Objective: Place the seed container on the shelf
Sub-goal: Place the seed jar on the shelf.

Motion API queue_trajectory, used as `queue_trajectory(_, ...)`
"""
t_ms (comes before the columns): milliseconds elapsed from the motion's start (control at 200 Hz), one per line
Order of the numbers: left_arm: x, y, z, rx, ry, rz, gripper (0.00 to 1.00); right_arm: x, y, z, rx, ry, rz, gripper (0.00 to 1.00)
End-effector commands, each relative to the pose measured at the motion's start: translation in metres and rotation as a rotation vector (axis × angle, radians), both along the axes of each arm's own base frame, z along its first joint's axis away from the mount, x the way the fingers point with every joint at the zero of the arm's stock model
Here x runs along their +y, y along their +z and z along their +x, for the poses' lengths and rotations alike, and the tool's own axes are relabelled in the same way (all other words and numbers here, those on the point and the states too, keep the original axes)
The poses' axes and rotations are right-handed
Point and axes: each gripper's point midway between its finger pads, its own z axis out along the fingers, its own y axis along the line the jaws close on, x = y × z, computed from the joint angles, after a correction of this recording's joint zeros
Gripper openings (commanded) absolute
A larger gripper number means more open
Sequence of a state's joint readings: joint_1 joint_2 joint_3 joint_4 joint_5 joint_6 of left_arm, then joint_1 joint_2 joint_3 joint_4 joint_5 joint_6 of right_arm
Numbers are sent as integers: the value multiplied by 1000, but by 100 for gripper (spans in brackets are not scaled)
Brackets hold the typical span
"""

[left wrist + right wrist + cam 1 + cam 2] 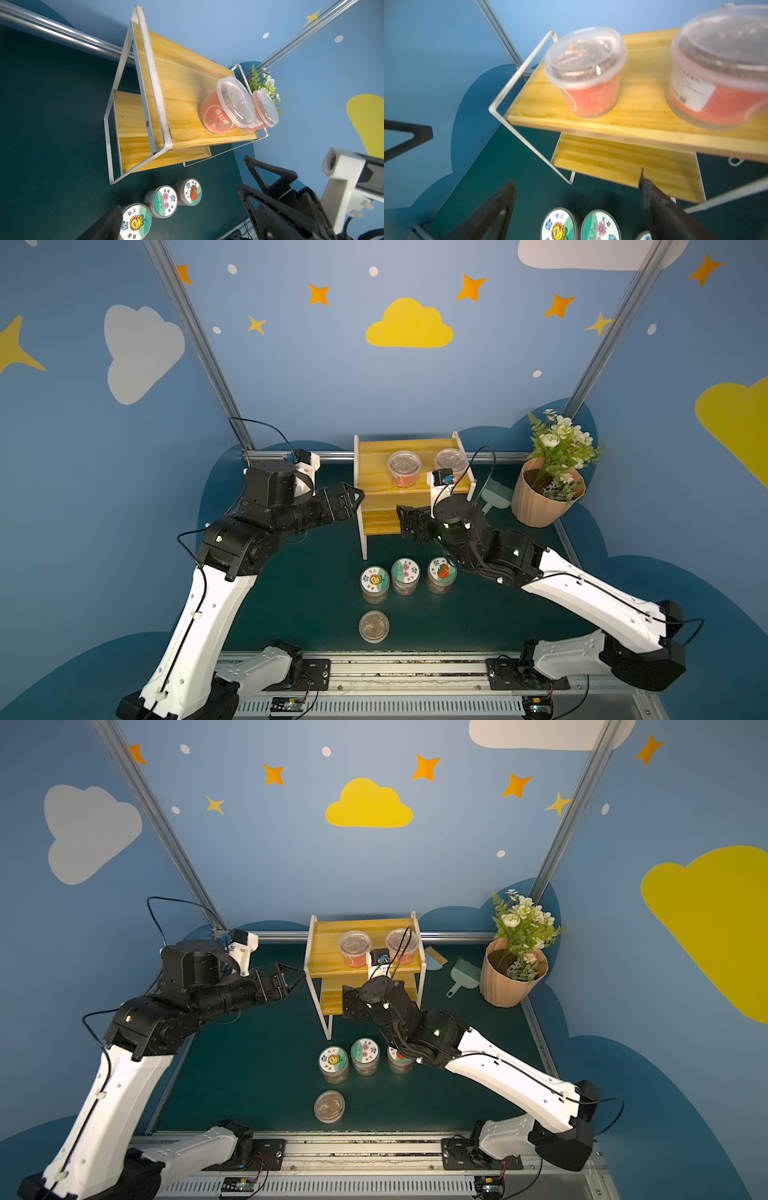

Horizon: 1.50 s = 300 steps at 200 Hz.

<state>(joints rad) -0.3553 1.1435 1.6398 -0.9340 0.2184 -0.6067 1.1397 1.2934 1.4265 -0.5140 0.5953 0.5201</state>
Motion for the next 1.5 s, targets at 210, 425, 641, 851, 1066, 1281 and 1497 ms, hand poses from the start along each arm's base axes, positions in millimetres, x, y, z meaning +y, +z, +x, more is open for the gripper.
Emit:
queue_trajectory(210, -38, 34, 35, -37, -90, -149, 100, -37, -63, -48, 62, 16, -98, 93)
queue_trajectory(425, -61, 35, 57, -46, -121, -160, 100, -59, -92, -65, 83, 17, -109, 93)
queue_trajectory(641, -83, 37, 75, -82, -136, -168, 100, -69, -109, -72, 97, 26, -125, 89)
queue_trajectory(851, -101, 24, 92, -68, -147, -141, 100, -78, -117, -75, 107, 12, -144, 88)
queue_trajectory(1066, -118, 7, 102, -43, -161, -114, 100, -81, -118, -77, 104, 17, -145, 88)
queue_trajectory(1281, -135, 0, 105, -34, -185, -120, 100, -79, -123, -79, 113, 23, -140, 88)
queue_trajectory(1497, -131, 1, 102, -56, -183, -90, 100, -77, -131, -83, 125, 35, -136, 91)
